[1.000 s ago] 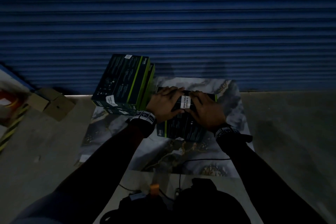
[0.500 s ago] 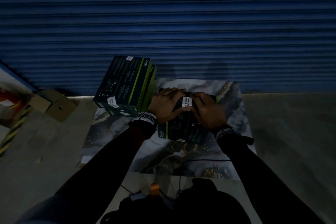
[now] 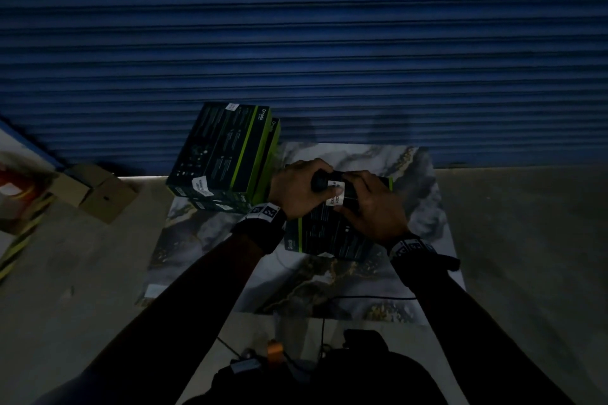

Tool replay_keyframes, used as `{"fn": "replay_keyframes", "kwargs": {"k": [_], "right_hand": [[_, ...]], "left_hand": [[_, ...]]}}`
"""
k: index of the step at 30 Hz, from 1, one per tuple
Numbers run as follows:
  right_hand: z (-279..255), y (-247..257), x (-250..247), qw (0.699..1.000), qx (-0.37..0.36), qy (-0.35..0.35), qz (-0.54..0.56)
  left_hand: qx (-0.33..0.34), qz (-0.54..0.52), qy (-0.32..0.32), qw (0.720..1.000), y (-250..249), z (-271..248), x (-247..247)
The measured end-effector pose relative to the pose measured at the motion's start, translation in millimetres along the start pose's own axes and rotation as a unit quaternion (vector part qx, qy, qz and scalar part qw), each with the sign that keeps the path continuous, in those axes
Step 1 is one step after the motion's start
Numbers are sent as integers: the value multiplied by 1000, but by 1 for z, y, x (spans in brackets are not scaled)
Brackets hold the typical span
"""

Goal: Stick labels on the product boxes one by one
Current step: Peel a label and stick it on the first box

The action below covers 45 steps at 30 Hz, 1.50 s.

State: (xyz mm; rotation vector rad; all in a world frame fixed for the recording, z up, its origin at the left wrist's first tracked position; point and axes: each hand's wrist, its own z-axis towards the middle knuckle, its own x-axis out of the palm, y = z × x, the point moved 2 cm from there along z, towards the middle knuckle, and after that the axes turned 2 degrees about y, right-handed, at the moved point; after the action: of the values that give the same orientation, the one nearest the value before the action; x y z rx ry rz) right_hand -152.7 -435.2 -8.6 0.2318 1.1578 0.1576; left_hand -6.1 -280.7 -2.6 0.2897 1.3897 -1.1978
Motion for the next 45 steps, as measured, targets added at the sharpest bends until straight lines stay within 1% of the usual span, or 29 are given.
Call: {"fn": "replay_keyframes", "kwargs": {"k": [3, 6, 10, 13, 15, 17, 20, 22, 24, 26, 29, 33, 36, 39, 41, 42, 43, 44, 45], "right_hand": [[-2, 4, 0, 1000, 1, -1, -5], [-2, 5, 0, 1000, 4, -4, -6], [0, 8, -3, 999, 19, -19, 19], [7, 6, -2, 993, 69, -29, 91], [12, 4, 0, 987, 94, -17, 131], [14, 5, -1, 981, 113, -5, 156], [17, 5, 0, 971, 154, 7, 183], [20, 4, 4, 971, 164, -2, 177], [23, 4, 8, 974, 157, -19, 165], [25, 6, 9, 974, 155, -37, 159], [25, 10, 5, 975, 152, -52, 153], [17, 9, -10, 978, 104, -72, 167], [-1, 2, -19, 964, 136, -120, 195], [-21, -6, -22, 947, 175, -159, 216], [-36, -9, -24, 938, 205, -187, 209], [-41, -9, -21, 933, 218, -187, 215], [-46, -9, -17, 927, 228, -186, 231], [-51, -7, -14, 920, 243, -177, 250], [-56, -7, -10, 913, 263, -170, 262]], "left_hand": [[-15, -40, 18, 999, 3, 4, 2], [-19, -39, 5, 999, 2, 8, 6], [-38, -36, -12, 999, 1, 10, 9], [-10, -59, -1, 998, 6, 5, 2], [15, -79, 19, 997, 10, -3, -3], [20, -96, 35, 995, 10, -11, -9], [34, -68, 29, 997, 5, -19, -10], [42, -44, 23, 998, 2, -21, -11], [47, -33, 27, 998, 1, -23, -12], [48, -17, 47, 998, 0, -24, -11], [62, 45, 79, 994, -3, -25, -9], [80, 117, 90, 986, -6, -24, -6], [69, 113, 105, 986, -3, -23, -3], [10, 71, 101, 992, 3, -20, -7], [-39, 5, 71, 997, 4, -20, -11], [-67, -44, 47, 996, 8, -20, -14], [-92, -107, 20, 990, 10, -21, -18], [-113, -187, -12, 976, 9, -21, -23], [-135, -275, -43, 951, 6, -22, -28]]}}
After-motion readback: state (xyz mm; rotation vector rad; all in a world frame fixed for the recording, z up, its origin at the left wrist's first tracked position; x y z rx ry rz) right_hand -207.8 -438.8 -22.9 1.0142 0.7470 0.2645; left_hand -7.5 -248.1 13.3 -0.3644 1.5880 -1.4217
